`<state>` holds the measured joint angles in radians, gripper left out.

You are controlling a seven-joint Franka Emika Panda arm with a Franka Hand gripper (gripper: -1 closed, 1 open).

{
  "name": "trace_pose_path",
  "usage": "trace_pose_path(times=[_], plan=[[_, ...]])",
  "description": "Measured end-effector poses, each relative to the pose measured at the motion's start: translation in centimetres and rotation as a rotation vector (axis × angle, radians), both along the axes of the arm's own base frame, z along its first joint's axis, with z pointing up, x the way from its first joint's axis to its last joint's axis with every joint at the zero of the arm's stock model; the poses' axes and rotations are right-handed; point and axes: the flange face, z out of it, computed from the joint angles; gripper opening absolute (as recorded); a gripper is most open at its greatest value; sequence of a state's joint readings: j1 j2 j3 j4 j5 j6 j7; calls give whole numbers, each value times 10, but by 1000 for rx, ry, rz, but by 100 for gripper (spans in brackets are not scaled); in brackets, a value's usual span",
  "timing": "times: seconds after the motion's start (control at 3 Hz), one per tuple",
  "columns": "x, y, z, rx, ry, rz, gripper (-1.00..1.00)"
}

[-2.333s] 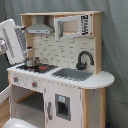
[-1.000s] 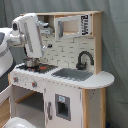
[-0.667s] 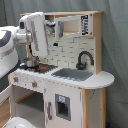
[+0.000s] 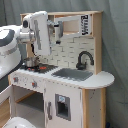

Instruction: Play with the kitchen

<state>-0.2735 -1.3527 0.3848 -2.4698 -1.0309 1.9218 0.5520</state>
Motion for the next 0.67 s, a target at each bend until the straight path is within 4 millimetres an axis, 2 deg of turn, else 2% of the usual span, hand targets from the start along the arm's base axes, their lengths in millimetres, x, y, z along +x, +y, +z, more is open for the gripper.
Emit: trace_pose_path(times=[0.33,0.67], plan=[[5,-1,4,-10,20,23,-100],[3,-1,16,-46,71,78,-100]])
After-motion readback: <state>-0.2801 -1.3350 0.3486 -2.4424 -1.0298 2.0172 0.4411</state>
